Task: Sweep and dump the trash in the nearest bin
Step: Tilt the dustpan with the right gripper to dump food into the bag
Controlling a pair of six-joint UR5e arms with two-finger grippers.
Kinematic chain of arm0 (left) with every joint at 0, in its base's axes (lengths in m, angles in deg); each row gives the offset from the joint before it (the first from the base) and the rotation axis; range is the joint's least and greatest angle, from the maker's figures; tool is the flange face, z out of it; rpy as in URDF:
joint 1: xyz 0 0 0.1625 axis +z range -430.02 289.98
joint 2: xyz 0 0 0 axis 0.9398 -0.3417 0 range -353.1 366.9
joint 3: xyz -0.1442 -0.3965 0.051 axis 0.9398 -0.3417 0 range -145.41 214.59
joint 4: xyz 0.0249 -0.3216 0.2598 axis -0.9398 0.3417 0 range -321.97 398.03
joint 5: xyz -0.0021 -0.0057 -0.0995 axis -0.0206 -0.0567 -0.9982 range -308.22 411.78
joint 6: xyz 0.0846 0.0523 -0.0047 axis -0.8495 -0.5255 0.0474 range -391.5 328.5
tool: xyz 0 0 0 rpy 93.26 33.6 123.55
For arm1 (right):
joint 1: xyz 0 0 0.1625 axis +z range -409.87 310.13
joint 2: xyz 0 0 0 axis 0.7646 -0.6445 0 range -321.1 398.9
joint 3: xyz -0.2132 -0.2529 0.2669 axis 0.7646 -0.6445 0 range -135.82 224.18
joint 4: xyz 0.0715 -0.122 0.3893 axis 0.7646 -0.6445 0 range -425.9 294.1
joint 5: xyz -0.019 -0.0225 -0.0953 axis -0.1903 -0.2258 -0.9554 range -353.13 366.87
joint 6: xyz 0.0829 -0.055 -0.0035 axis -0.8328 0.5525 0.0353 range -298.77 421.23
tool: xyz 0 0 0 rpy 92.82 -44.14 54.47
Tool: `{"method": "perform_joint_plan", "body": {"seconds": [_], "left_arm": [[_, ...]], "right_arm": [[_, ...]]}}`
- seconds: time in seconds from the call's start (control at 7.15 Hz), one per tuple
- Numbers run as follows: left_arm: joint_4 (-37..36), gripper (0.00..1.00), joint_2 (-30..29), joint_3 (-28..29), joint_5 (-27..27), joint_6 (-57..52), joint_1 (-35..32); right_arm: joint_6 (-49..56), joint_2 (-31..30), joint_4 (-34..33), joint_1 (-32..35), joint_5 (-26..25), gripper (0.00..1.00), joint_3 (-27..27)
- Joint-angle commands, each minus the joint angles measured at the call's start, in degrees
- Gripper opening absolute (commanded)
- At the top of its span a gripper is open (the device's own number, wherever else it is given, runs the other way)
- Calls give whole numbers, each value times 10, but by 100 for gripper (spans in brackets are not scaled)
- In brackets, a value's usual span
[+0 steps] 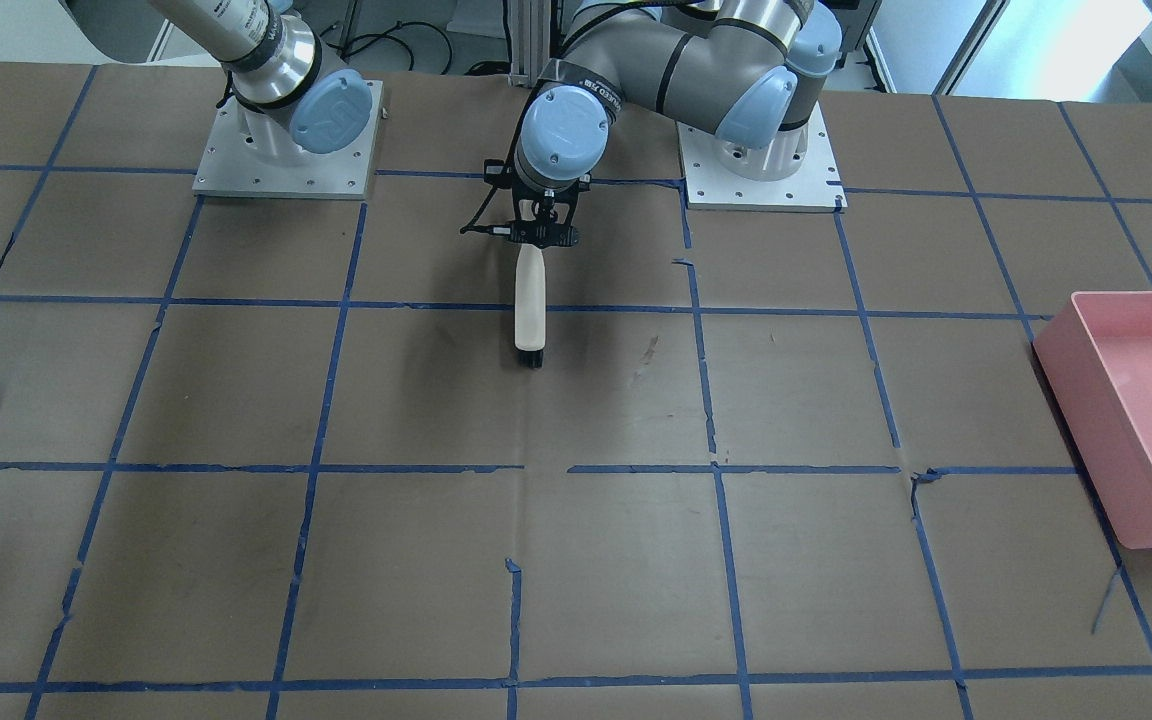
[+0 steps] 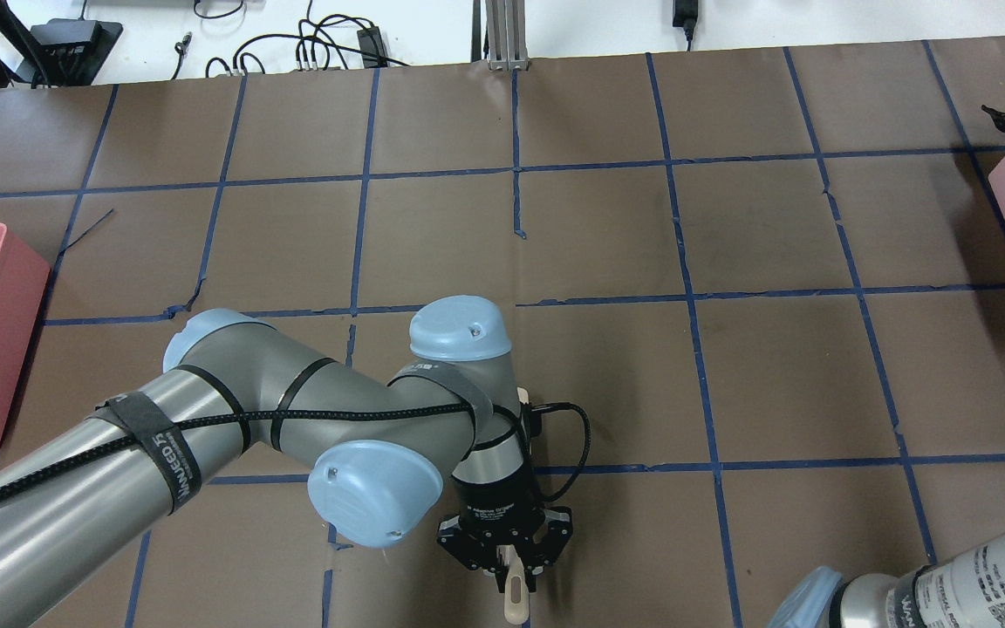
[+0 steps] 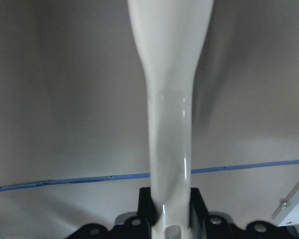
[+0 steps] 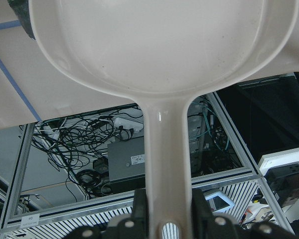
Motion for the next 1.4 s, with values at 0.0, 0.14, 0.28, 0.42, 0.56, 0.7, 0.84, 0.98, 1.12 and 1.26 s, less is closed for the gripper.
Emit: {"method": "perform_joint_plan", "body": {"seconds": [0.0, 0.14, 0.28, 0.42, 0.56, 0.7, 0.84, 0.98, 1.12, 1.26], "left_arm": [[-1, 8, -2, 1, -1, 1, 0], [-1, 10, -1, 1, 0, 0, 0], [-1, 42, -1, 0, 0, 0, 0], [-1, 56, -1, 0, 0, -1, -1], [-1, 63, -2, 0, 0, -1, -1], [-2, 67, -1, 1, 0, -1, -1], [-4, 74, 1, 2, 0, -1, -1], [-6, 91, 14, 12, 2, 2, -1], [-7, 97, 23, 28, 11, 3, -1], [7, 100, 30, 56, 29, 3, 4]], "right_arm": [[-91, -52, 90, 0, 56, 0, 9], [-161, -84, 184, 0, 59, 0, 9], [-197, -113, 266, 0, 87, 0, 11], [-248, -131, 300, 0, 122, 0, 37], [-312, -155, 306, 3, 156, 0, 85], [-366, -186, 305, 4, 196, 0, 148], [-386, -204, 296, 10, 216, 0, 196], [-442, -210, 295, 33, 217, 0, 216], [-474, -210, 298, 63, 216, 0, 218], [-523, -206, 302, 83, 217, 0, 220]]}}
